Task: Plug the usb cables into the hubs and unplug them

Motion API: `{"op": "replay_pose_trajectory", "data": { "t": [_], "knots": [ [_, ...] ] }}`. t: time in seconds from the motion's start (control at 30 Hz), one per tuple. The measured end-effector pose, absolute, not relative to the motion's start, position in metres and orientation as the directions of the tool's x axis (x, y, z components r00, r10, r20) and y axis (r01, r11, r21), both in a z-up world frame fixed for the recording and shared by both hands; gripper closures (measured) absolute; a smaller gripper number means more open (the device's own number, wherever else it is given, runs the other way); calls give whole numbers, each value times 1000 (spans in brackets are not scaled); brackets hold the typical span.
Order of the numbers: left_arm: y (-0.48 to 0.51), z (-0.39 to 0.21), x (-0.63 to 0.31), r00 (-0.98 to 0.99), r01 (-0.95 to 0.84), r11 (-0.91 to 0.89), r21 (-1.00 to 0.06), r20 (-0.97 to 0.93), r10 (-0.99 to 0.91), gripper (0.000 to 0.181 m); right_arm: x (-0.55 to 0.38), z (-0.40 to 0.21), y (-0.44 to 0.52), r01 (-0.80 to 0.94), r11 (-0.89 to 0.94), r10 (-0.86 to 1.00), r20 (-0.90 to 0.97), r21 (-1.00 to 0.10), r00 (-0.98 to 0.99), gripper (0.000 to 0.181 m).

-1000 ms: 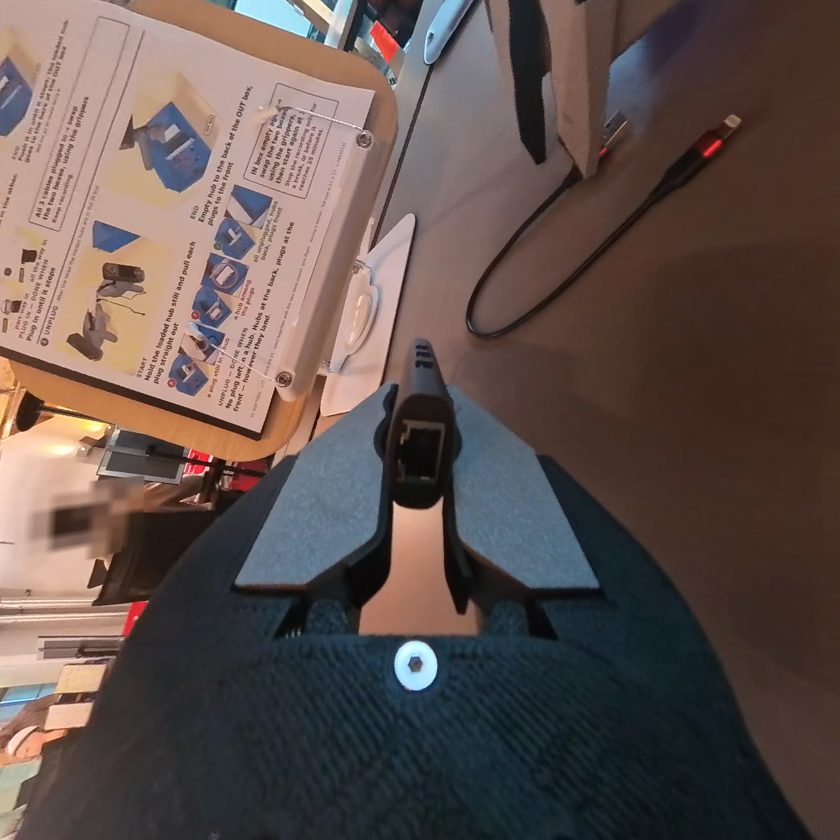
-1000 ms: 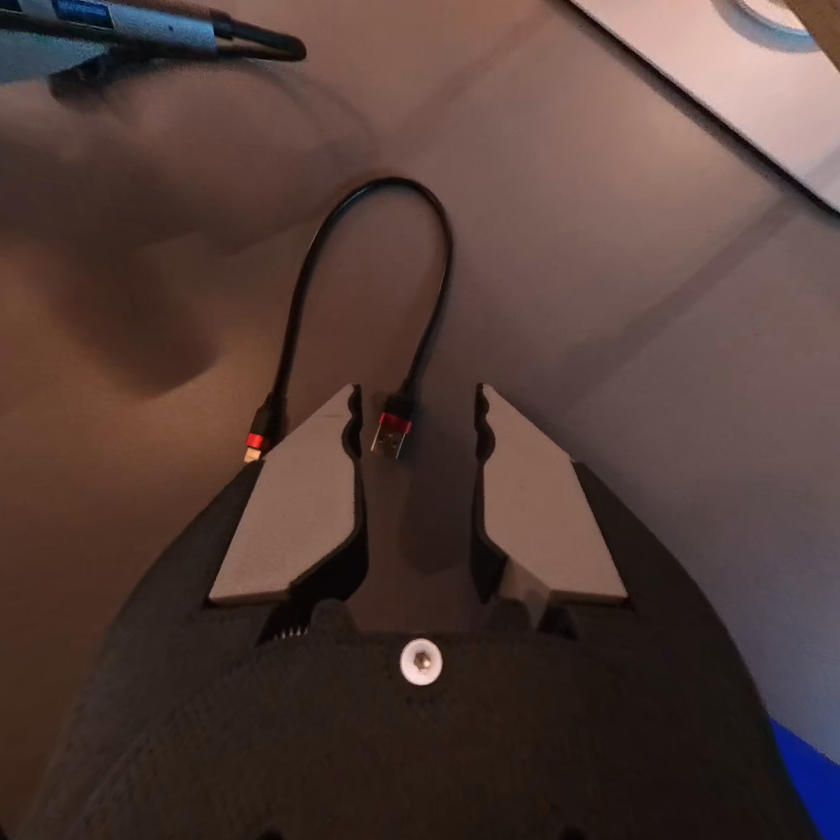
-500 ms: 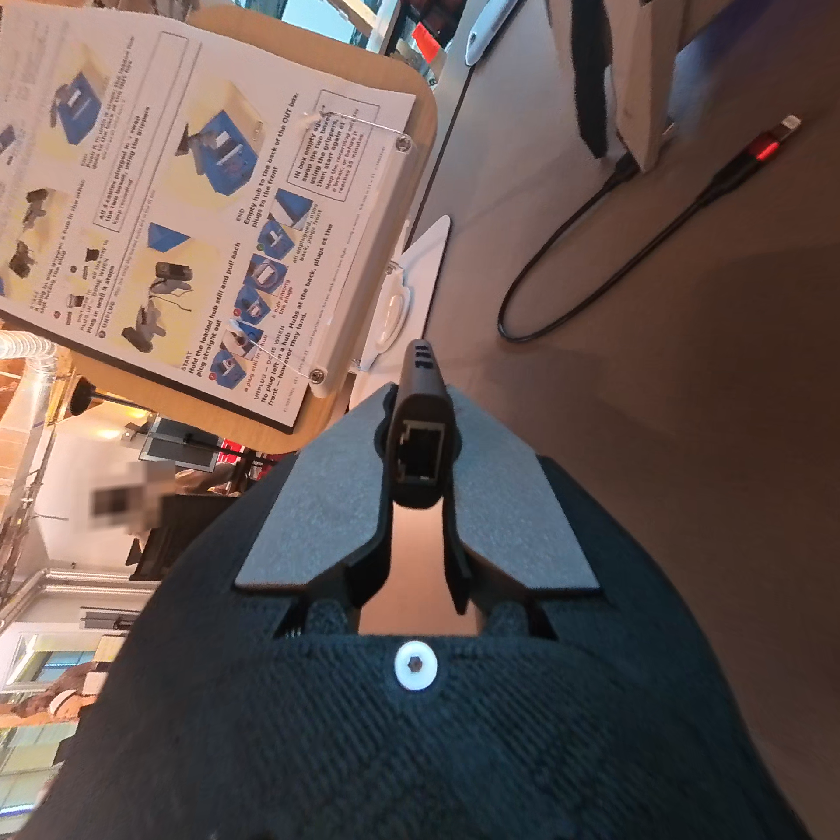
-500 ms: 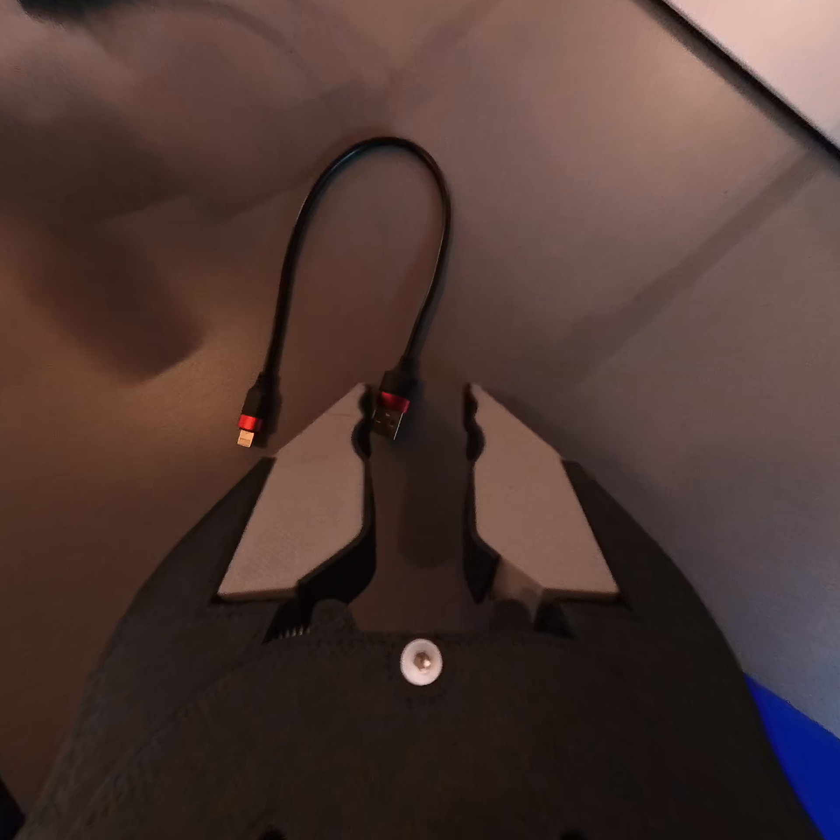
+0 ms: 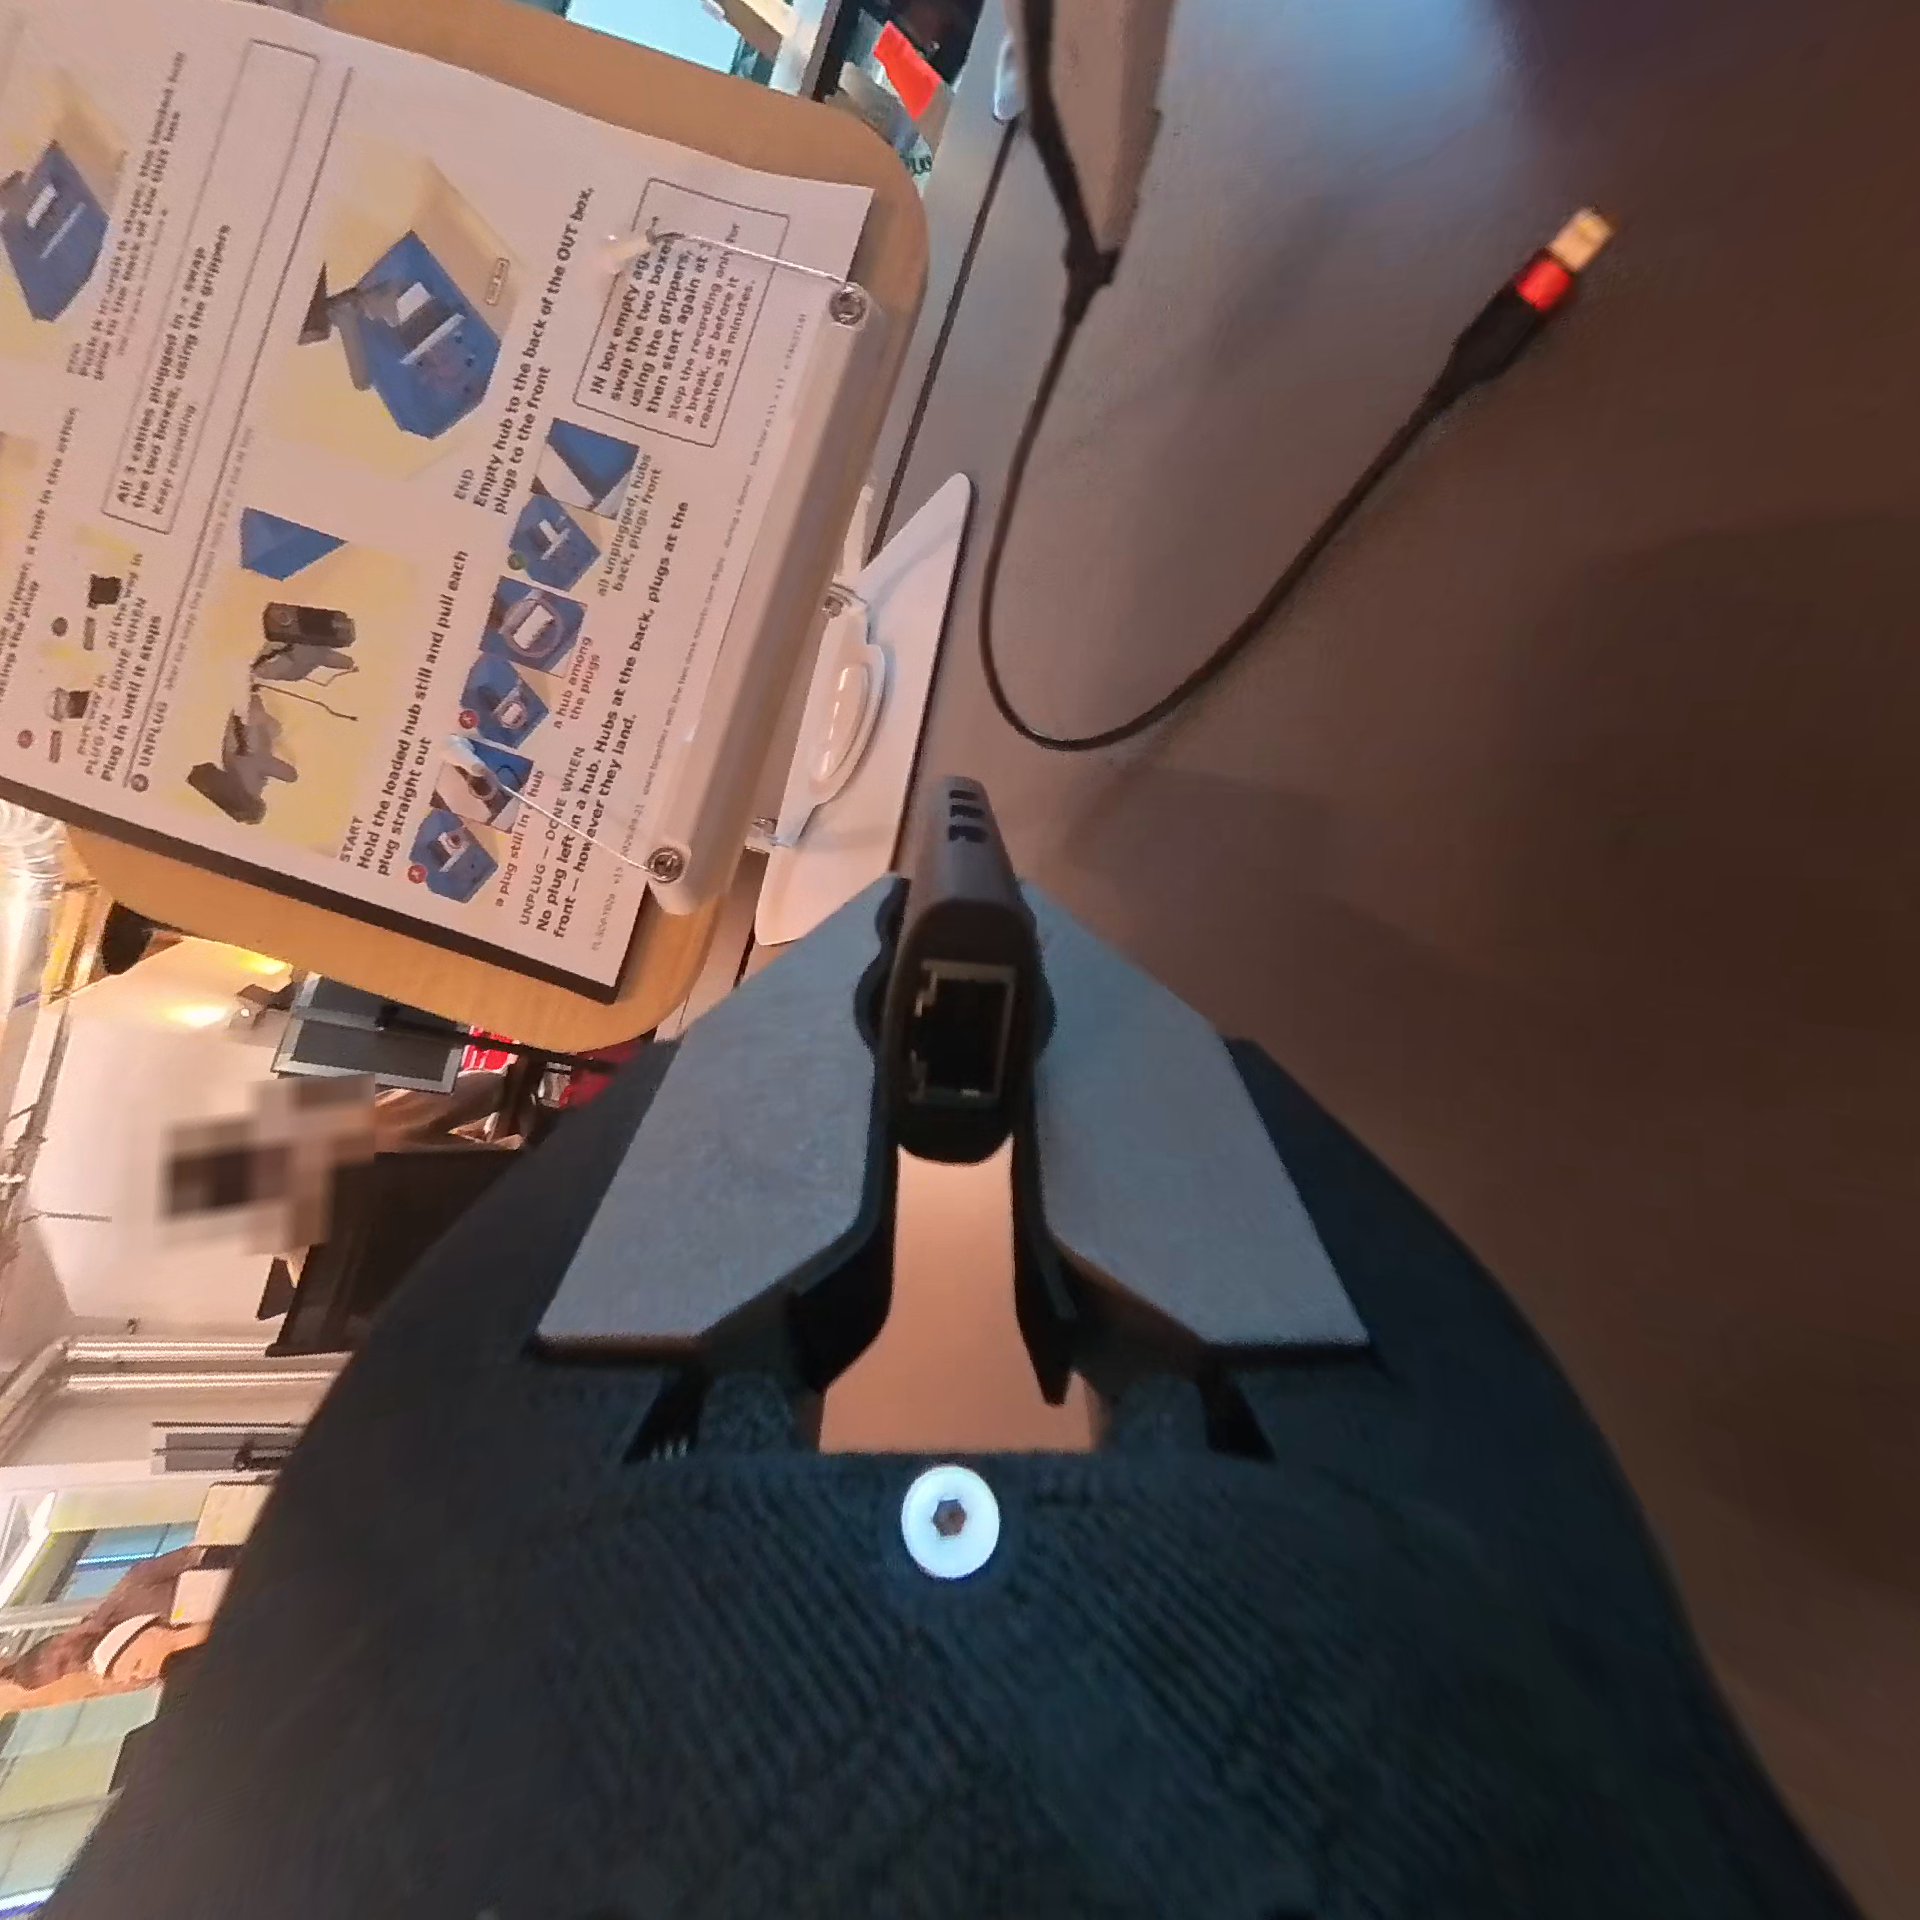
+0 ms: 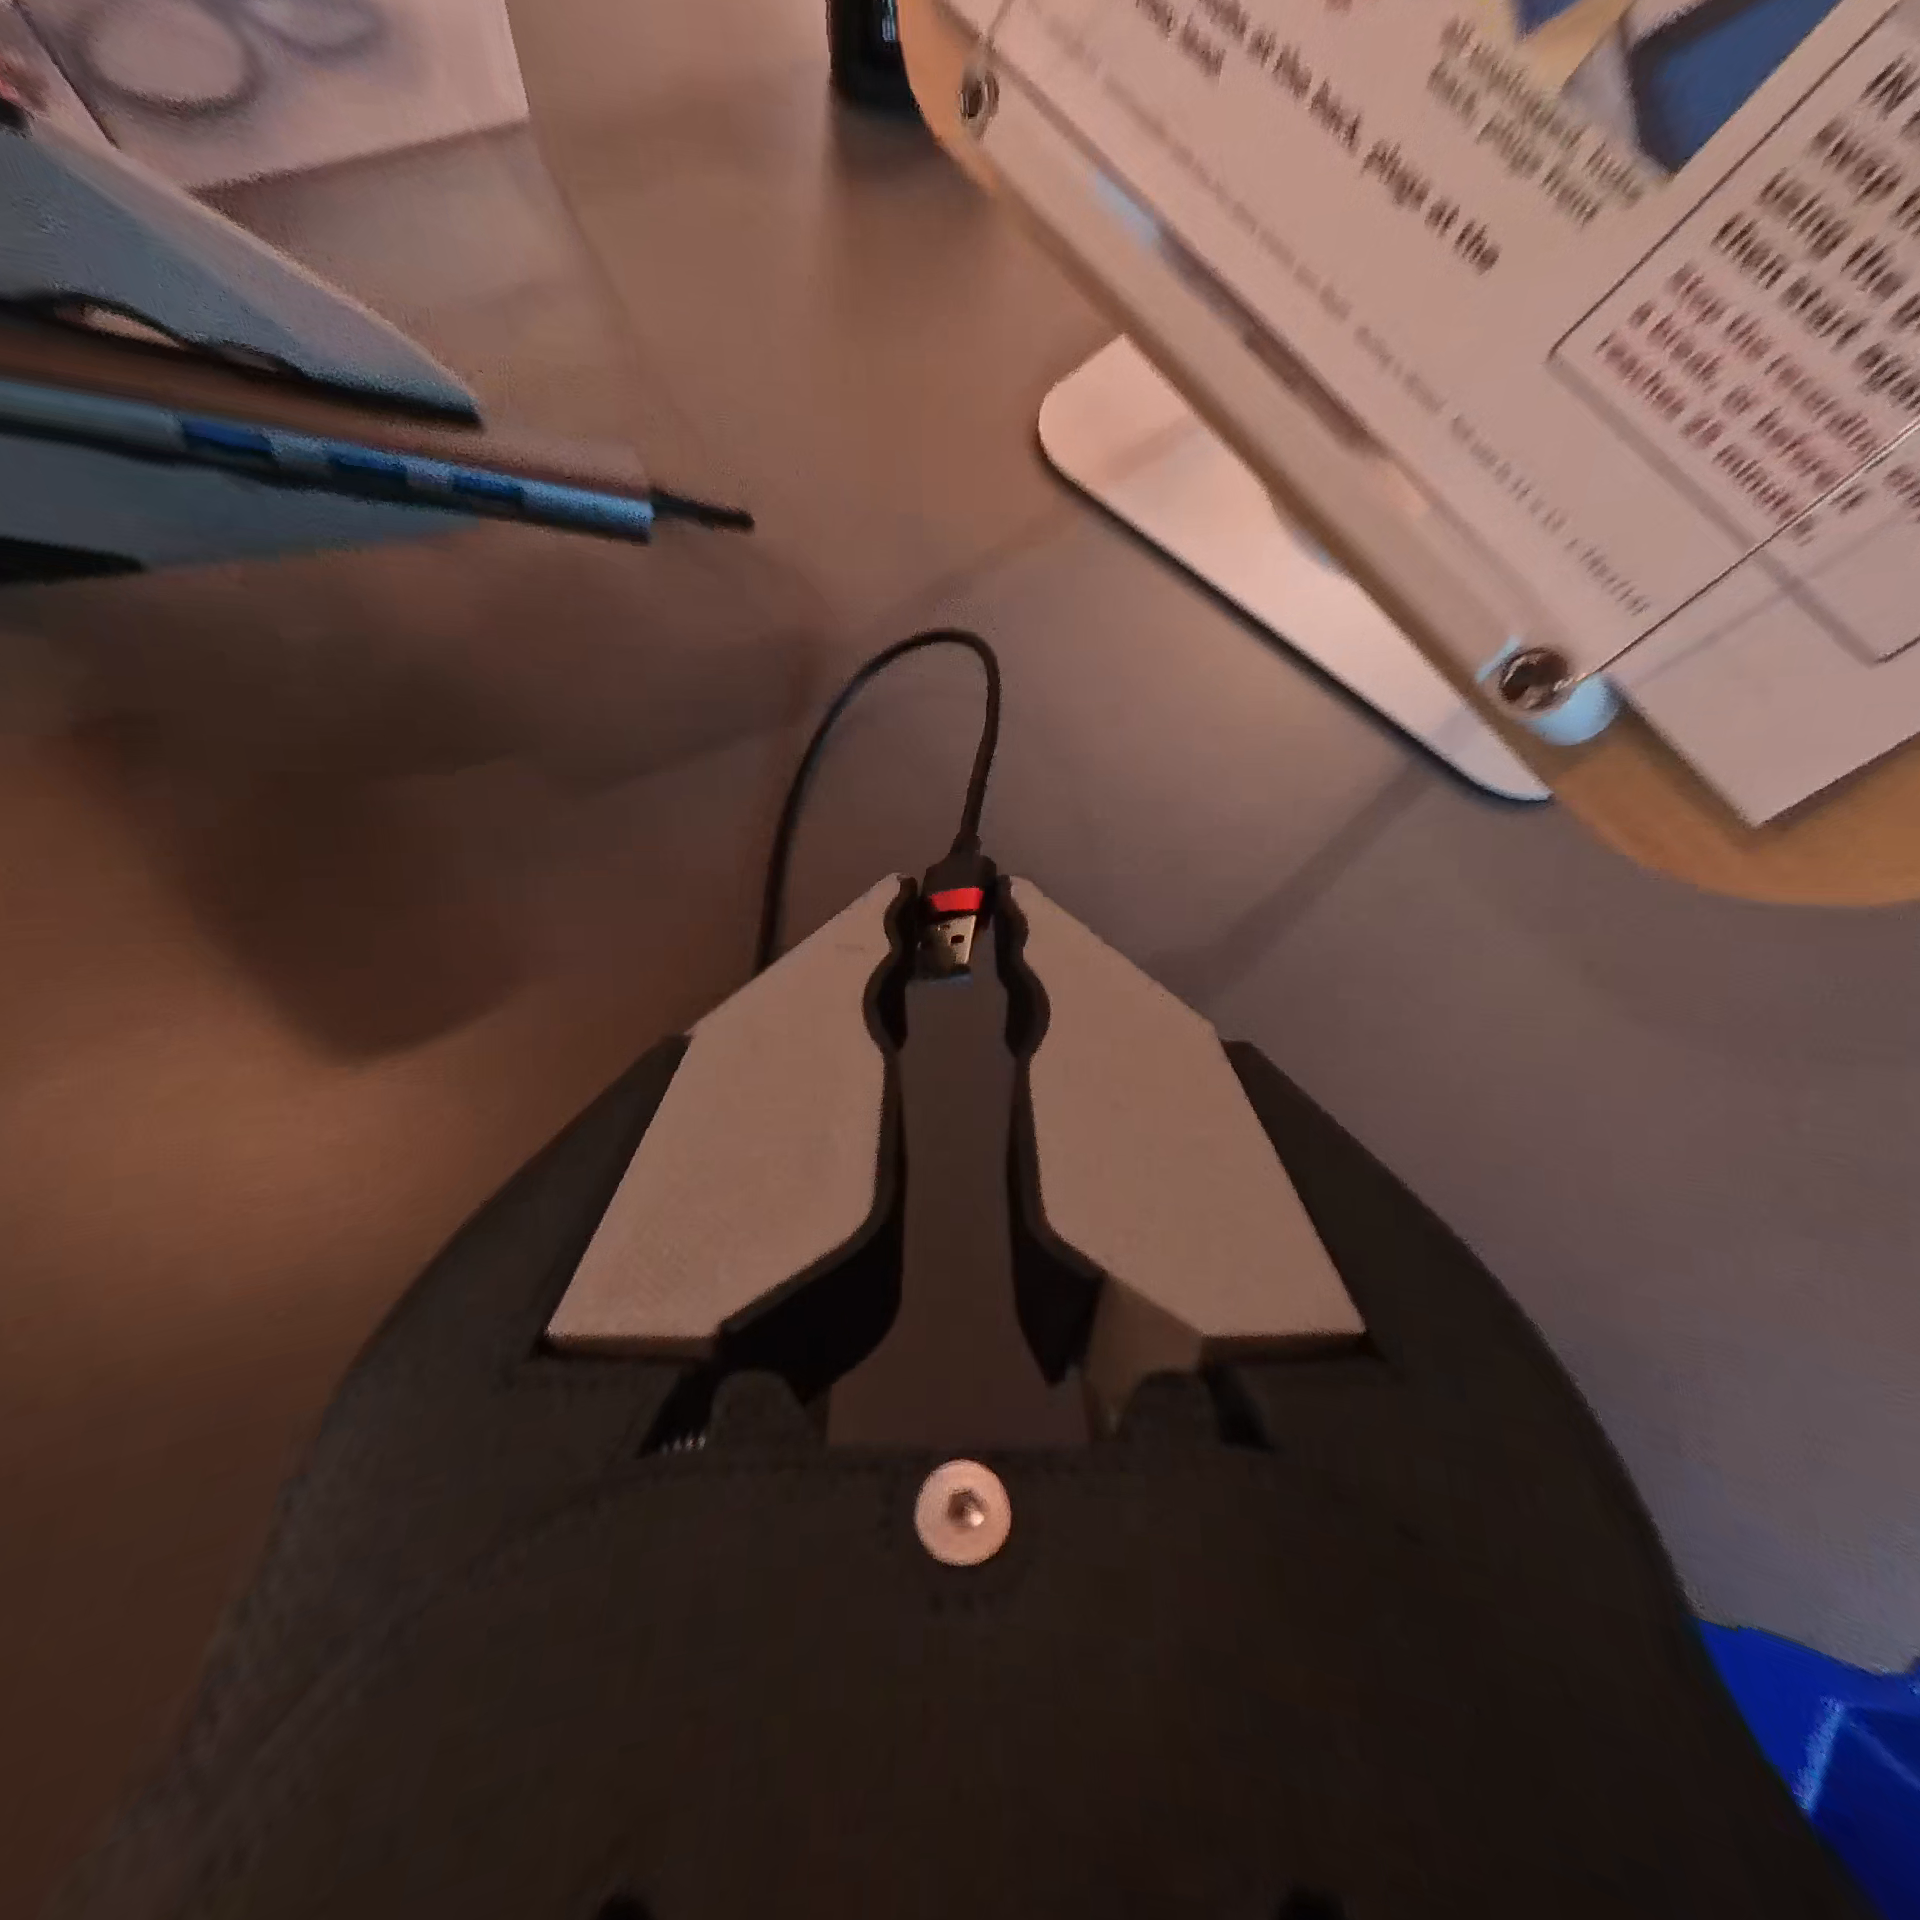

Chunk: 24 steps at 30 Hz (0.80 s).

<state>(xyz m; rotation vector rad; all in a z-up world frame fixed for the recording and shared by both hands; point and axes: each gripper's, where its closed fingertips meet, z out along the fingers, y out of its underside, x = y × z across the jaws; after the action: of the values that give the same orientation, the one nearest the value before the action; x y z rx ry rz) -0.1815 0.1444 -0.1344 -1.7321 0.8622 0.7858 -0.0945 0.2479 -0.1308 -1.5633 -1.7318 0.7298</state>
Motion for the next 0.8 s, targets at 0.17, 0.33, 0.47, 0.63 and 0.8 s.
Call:
{"op": "replay_pose_trajectory", "data": {
  "t": [0.17,0.33,0.47,0.63,0.8],
  "knots": [
    [146,-143,-185,543,-830,-274,-485,-814,-205,166,-101,-109,231,502,204,979,174,-841,-107,177],
    [146,-148,-180,520,-847,-268,-460,-822,-231,166,-108,-115,203,489,256,962,171,-834,-212,177],
    [146,-150,-177,505,-856,-265,-444,-829,-241,165,-115,-116,188,457,340,936,246,-822,-253,178],
    [147,-153,-173,507,-855,-267,-445,-824,-252,165,-121,-104,196,424,401,915,376,-812,-147,178],
    [148,-154,-162,494,-866,-243,-437,-826,-273,165,-123,-104,190,411,460,886,436,-787,-156,179]
  ]
}}
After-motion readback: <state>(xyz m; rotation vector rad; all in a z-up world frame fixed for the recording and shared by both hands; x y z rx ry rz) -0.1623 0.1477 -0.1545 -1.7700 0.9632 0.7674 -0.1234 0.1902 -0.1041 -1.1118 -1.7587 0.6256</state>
